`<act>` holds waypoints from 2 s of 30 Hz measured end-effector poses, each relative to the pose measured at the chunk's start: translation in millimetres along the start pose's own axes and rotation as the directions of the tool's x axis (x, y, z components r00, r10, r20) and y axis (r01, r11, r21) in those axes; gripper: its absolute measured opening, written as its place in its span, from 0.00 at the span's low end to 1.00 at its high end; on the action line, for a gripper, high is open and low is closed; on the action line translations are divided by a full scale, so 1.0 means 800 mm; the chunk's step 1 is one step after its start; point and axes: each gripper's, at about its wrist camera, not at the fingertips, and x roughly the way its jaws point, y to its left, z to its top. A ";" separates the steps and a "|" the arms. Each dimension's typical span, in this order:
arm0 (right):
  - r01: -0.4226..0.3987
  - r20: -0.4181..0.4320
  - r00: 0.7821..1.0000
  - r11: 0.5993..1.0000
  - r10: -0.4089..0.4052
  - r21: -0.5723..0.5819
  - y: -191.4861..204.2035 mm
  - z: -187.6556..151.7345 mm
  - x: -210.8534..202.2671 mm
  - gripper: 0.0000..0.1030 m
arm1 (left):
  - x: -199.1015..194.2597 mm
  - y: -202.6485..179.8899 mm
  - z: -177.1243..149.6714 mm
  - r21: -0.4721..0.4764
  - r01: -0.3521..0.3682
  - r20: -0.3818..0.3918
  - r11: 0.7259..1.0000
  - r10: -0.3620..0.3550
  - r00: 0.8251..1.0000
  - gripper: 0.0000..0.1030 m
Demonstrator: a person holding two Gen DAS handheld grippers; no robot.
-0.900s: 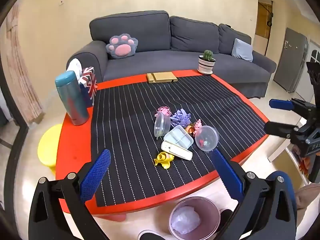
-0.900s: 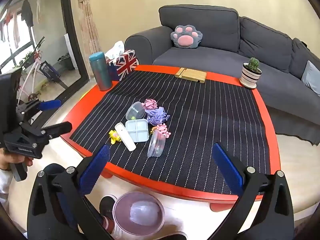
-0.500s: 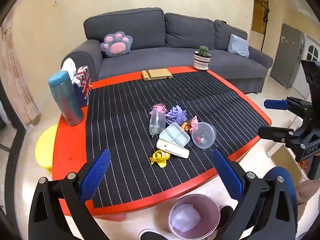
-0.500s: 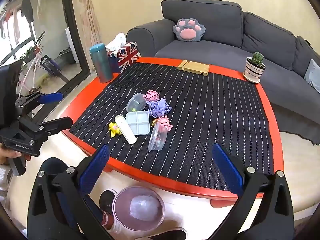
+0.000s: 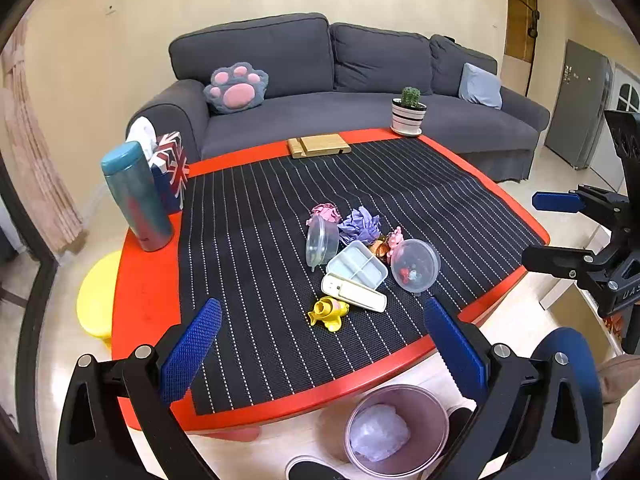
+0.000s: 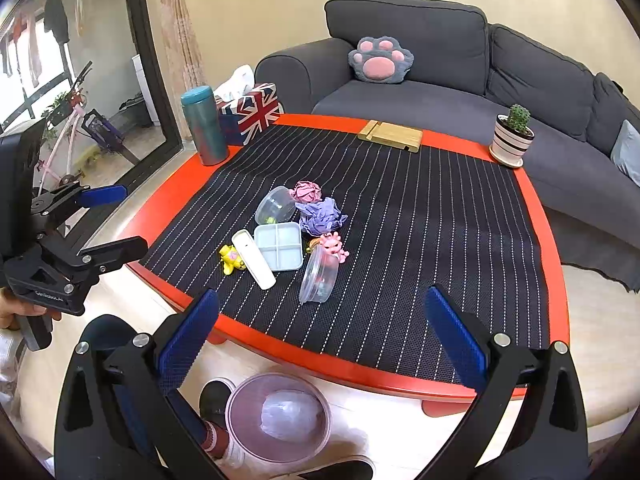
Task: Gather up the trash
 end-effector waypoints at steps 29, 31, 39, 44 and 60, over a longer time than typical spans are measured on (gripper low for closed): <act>-0.014 0.003 1.000 1.000 0.014 0.017 -0.005 -0.001 0.001 0.97 | 0.009 -0.001 0.001 -0.007 0.013 -0.005 1.000 -0.013 1.000 0.94; -0.014 0.003 1.000 1.000 0.014 0.015 -0.005 -0.001 0.001 0.97 | 0.009 -0.001 0.001 -0.008 0.014 -0.005 1.000 -0.014 1.000 0.94; -0.026 0.000 1.000 1.000 0.026 0.011 -0.003 0.000 0.005 0.97 | 0.014 -0.003 -0.001 -0.008 0.017 -0.009 1.000 -0.017 1.000 0.94; -0.032 -0.017 0.999 0.999 0.033 0.023 -0.008 0.006 0.019 0.97 | 0.017 0.000 -0.002 -0.007 0.011 -0.017 1.000 -0.012 1.000 0.94; -0.051 -0.172 0.983 0.996 0.062 0.069 -0.014 0.018 0.108 0.97 | 0.021 0.009 -0.005 -0.013 0.005 -0.036 1.000 -0.005 0.999 0.94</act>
